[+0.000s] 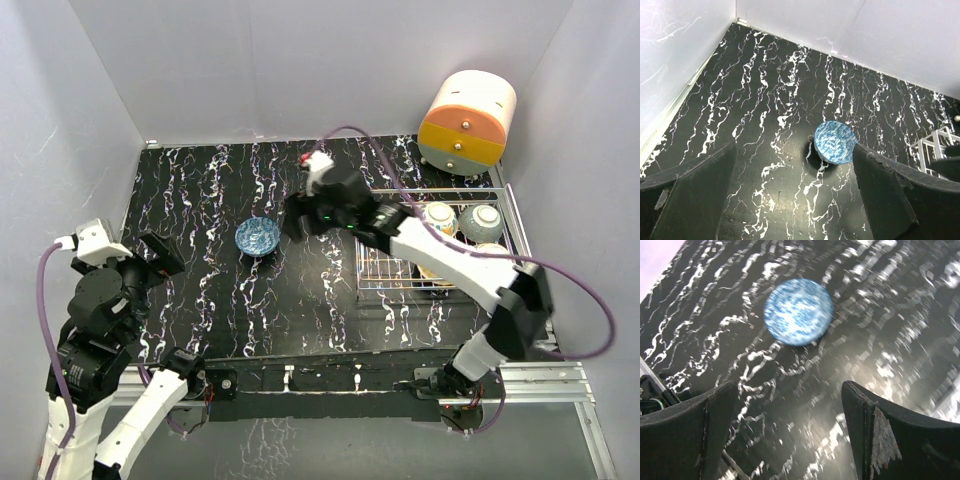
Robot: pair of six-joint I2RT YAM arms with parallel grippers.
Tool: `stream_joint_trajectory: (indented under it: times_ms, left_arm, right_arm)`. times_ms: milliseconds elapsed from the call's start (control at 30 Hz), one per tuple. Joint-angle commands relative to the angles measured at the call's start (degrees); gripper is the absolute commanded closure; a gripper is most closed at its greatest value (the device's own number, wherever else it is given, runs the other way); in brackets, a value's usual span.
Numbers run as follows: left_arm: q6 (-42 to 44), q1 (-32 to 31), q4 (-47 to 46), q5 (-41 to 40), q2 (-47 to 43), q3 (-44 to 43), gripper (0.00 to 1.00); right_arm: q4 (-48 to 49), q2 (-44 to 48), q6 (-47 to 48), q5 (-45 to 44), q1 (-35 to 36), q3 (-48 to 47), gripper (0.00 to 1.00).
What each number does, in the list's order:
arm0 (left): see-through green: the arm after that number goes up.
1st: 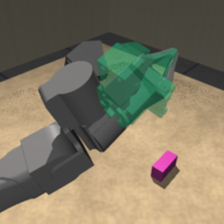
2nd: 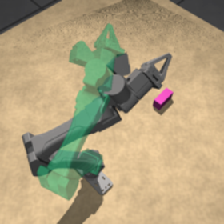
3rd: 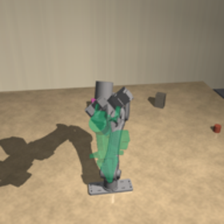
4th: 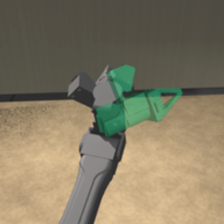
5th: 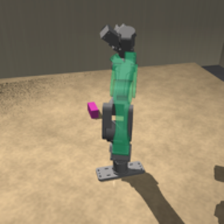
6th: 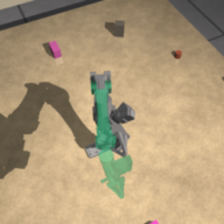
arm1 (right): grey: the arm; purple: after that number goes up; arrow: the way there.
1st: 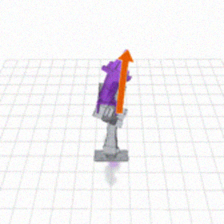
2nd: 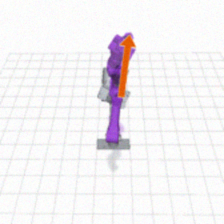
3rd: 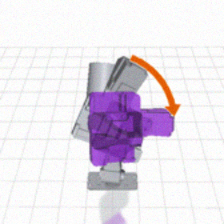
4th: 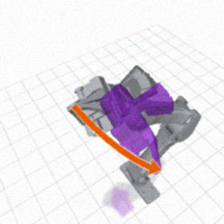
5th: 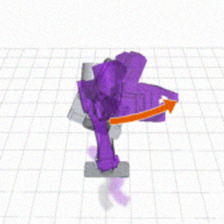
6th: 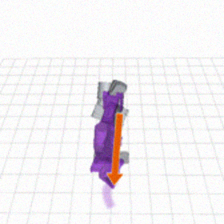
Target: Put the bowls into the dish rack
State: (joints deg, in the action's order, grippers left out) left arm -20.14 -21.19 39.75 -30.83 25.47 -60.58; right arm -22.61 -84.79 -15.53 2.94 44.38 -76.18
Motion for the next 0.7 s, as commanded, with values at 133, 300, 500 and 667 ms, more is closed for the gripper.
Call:
stream_joint_trajectory:
  times_ms: [133, 300, 500, 667]
  left_arm:
    - [0.09, -0.21, 3.13, -2.29, -0.95, -4.73, 0.03]
    - [0.37, -0.25, 3.76, -3.05, -1.04, -4.95, 0.03]
    - [0.46, -0.26, 3.15, -2.92, -1.04, -3.67, 0.03]
    - [0.52, -0.26, 3.55, -3.29, -1.19, -3.25, 0.03]
  right_arm:
    - [4.62, -22.48, 6.95, 4.95, 4.17, -17.26, 0.14]
    - [4.94, -31.09, 10.74, 7.42, 6.85, -22.75, 0.16]
    - [7.69, -36.25, 13.59, 3.10, 10.03, -24.24, 0.16]
    - [9.87, -38.53, 13.65, 2.75, 10.20, -24.16, 0.16]
